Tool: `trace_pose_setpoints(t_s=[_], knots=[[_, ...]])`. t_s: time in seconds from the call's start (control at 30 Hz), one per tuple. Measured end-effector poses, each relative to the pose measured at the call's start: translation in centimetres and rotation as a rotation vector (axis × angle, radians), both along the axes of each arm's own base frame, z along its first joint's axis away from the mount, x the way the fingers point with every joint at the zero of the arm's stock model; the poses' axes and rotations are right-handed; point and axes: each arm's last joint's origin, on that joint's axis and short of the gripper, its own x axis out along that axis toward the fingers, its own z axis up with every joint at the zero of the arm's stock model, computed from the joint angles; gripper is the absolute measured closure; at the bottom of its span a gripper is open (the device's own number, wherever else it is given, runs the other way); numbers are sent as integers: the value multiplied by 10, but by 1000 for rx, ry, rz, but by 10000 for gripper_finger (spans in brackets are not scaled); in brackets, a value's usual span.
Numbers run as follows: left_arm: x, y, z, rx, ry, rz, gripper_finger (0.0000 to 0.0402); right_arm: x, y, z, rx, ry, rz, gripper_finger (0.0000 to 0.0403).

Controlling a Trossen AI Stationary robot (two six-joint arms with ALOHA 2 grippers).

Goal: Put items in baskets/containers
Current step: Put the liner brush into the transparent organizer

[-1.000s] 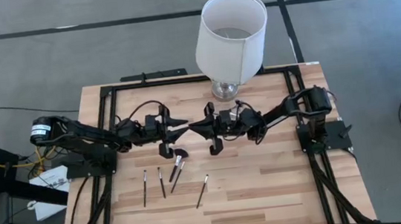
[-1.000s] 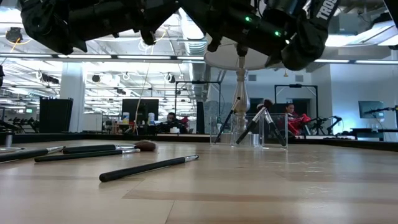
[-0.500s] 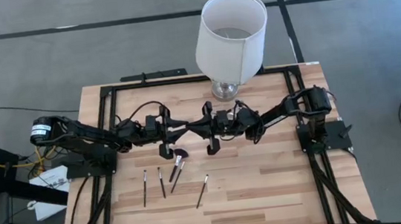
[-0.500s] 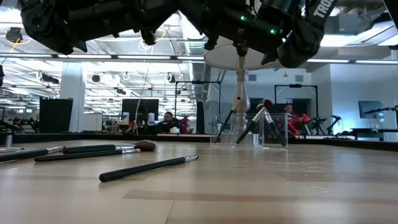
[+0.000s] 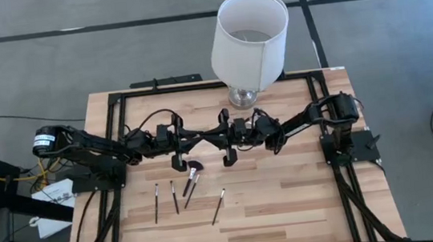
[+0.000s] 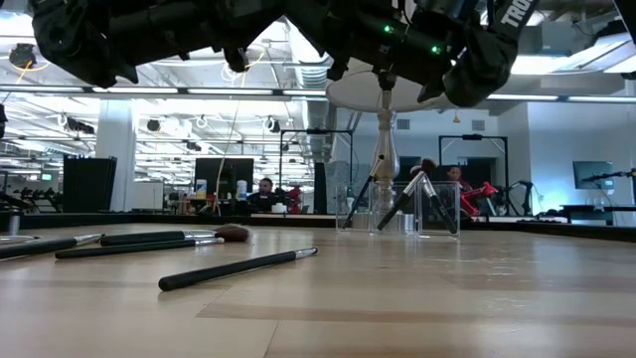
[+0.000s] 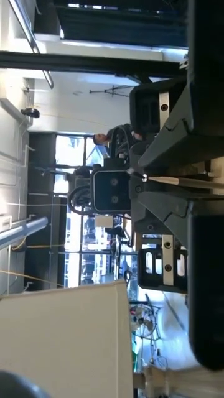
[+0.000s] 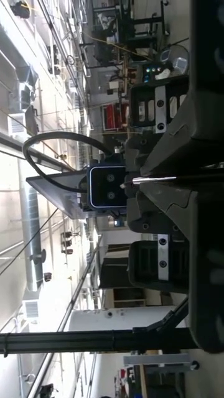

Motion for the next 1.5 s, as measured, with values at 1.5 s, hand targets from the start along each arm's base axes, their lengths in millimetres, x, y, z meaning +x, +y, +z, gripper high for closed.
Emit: trace_pose_setpoints(t_s=[1.5], knots=[[-4,0,0,-7,-11,-10,360,2,0,-3,-9,25,-38,395]])
